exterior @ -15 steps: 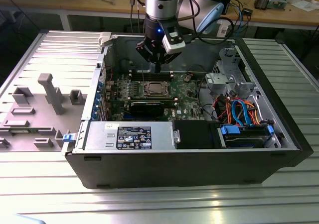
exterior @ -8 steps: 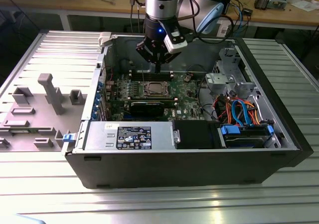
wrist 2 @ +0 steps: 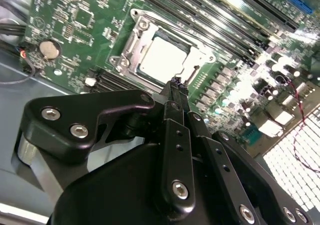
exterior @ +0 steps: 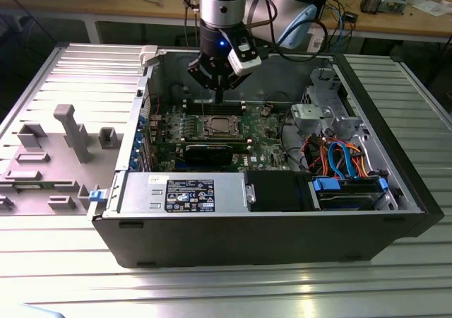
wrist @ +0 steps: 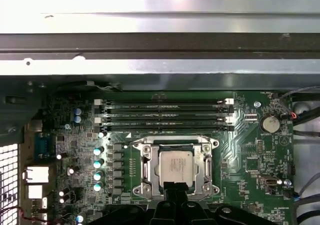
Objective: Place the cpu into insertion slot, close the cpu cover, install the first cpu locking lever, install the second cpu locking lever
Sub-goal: 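Install the first cpu locking lever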
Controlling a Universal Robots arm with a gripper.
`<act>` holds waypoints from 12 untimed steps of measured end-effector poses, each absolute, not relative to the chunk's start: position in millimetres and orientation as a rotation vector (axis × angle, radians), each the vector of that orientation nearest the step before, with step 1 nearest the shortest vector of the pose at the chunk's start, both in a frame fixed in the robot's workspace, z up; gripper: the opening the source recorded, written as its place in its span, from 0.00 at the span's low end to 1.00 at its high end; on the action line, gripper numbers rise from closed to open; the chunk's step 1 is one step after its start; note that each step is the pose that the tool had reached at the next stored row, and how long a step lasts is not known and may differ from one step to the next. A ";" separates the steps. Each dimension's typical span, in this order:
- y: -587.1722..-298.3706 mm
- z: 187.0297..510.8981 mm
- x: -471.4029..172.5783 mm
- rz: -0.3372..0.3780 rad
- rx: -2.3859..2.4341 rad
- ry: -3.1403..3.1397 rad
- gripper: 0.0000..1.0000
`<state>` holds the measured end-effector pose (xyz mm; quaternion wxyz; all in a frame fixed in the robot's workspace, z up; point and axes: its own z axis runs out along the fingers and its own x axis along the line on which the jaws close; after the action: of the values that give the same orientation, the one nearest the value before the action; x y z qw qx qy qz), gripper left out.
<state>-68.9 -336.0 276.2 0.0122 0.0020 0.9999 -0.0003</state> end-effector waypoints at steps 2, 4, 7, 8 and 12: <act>-336.0 276.1 -73.3 0.002 0.006 3.117 0.11; -336.0 276.1 -77.0 0.004 0.006 3.117 0.11; -336.0 275.9 -82.4 0.007 0.006 3.117 0.11; -336.0 275.9 -84.6 0.008 0.006 3.117 0.11; -336.0 275.9 -88.3 0.009 0.006 3.117 0.11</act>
<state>-88.3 -336.0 275.9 0.0124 0.0020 0.9999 0.0029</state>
